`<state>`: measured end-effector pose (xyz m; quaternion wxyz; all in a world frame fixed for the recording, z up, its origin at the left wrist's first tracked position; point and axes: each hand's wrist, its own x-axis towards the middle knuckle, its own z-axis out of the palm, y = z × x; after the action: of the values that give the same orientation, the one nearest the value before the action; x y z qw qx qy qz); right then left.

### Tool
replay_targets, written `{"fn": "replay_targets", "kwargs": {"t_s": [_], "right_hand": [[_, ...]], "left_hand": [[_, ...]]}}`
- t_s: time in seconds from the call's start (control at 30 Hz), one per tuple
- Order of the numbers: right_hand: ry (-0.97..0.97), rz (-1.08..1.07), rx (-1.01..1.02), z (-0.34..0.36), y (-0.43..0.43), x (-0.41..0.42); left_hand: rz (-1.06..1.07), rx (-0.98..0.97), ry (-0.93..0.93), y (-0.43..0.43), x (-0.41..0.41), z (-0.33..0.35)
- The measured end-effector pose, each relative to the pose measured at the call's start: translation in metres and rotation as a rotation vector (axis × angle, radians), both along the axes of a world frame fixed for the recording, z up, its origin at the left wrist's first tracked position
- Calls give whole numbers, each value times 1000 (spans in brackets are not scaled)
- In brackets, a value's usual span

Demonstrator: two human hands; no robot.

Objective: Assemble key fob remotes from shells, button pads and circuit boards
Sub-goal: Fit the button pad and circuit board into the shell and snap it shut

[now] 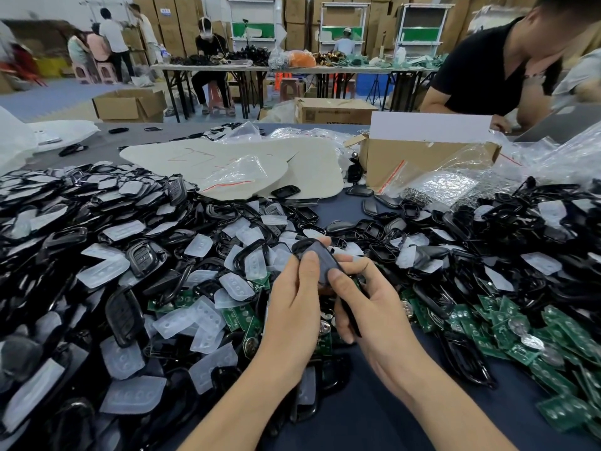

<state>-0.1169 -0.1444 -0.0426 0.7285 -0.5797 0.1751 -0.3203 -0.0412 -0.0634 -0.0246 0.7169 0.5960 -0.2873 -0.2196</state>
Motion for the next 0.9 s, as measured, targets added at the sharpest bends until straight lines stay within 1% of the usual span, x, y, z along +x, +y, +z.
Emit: {"fn": "replay_targets", "kwargs": {"t_s": [0.23, 0.3, 0.37, 0.47, 0.53, 0.7, 0.8, 0.9], "right_hand": [[1, 24, -55, -4, -1, 0], [-2, 31, -44, -1, -2, 0], [4, 31, 4, 2, -4, -1], [7, 4, 203, 3, -12, -3], [-20, 26, 275, 4, -16, -5], [-73, 75, 254, 7, -14, -6], [-129, 84, 257, 6, -14, -8], [-105, 68, 193, 6, -15, -10]], "left_hand": [[0, -13, -39, 0, 4, 1], [34, -38, -49, 0, 6, 0], [80, -74, -52, 1, 9, 1], [95, -137, 8, 2, 14, 3], [90, -129, 17, 2, 16, 2], [43, -65, -124, 2, 16, -1], [35, -56, -148, 3, 14, 0], [17, -45, -181, 3, 10, 1]]}}
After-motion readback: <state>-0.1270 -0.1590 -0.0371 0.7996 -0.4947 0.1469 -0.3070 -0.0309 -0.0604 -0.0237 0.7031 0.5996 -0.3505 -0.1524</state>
